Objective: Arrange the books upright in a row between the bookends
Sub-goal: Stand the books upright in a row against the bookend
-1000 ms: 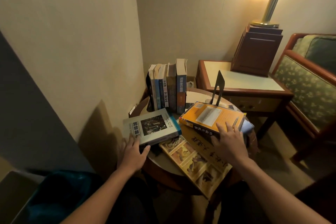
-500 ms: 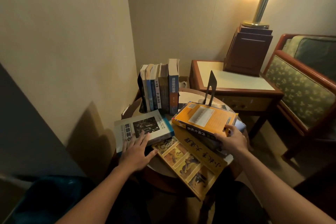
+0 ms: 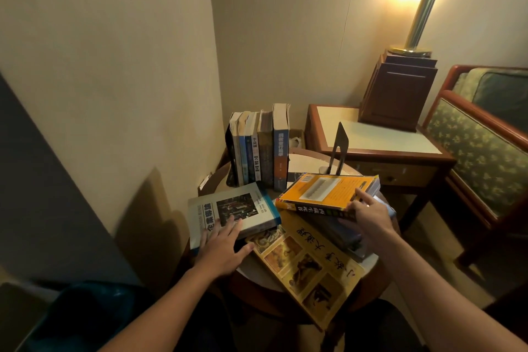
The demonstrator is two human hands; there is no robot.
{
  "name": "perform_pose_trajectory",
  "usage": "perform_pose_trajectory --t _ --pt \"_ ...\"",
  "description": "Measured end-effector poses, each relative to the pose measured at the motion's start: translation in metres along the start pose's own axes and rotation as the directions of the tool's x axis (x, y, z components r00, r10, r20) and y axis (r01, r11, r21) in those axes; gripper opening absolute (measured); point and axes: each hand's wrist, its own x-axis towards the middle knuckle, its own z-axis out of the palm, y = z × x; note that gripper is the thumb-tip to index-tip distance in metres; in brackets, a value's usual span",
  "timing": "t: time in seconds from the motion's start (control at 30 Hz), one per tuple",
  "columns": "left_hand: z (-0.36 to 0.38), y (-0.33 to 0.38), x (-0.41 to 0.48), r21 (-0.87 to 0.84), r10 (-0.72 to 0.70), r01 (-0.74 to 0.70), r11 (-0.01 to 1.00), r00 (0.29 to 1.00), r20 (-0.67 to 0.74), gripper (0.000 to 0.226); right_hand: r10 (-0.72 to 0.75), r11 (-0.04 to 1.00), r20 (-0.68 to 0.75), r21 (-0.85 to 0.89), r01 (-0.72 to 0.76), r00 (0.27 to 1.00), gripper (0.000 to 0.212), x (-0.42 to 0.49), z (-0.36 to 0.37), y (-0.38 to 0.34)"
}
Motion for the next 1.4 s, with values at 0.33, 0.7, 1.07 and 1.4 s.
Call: perform_pose_trajectory --t 0.33,0.7,1.07,1.4 --pt "-0.019 0.052 0.001 -0.202 0.125 -0.133 0.97 0.991 -0.051 0.07 -0.492 0.762 0.139 -0.409 0.502 0.86 0.053 -0.031 -0.042 -0.045" --pt "-0.064 0.178 -0.014 -0.908 0.159 -0.276 0.315 0.959 -0.236 0.04 -0.396 0.466 0.535 -0.583 0.666 0.746 0.042 -0.09 -0.029 -0.09" --pt "-0.05 0.187 -0.007 -0.838 0.111 -0.345 0.423 0.937 -0.33 0.053 -0.248 0.438 0.465 -0.729 0.527 0.85 0.048 -0.065 0.029 -0.116" --pt "-0.038 0.072 0.06 -0.365 0.033 -0.041 0.93 0.999 -0.028 0.067 -0.473 0.384 0.37 -0.73 0.565 0.8 0.047 -0.059 0.021 -0.141"
